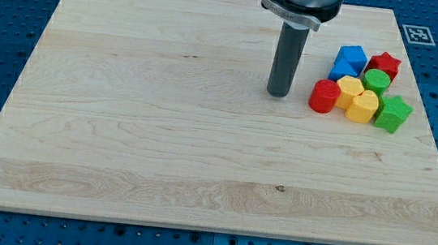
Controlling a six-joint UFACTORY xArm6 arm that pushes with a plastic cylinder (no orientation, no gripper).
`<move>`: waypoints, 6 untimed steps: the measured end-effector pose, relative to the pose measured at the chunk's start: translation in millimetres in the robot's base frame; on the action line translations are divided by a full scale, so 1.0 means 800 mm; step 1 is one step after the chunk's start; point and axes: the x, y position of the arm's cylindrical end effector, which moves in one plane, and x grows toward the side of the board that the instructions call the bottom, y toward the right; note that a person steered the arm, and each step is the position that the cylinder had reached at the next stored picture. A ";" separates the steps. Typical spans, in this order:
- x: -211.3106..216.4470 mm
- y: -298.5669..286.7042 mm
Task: Point your arm at the green star
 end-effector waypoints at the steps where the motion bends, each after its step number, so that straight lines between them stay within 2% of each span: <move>1: 0.074 -0.001; 2: 0.150 0.092; 3: 0.163 0.217; 4: 0.123 0.315; 6: 0.052 0.337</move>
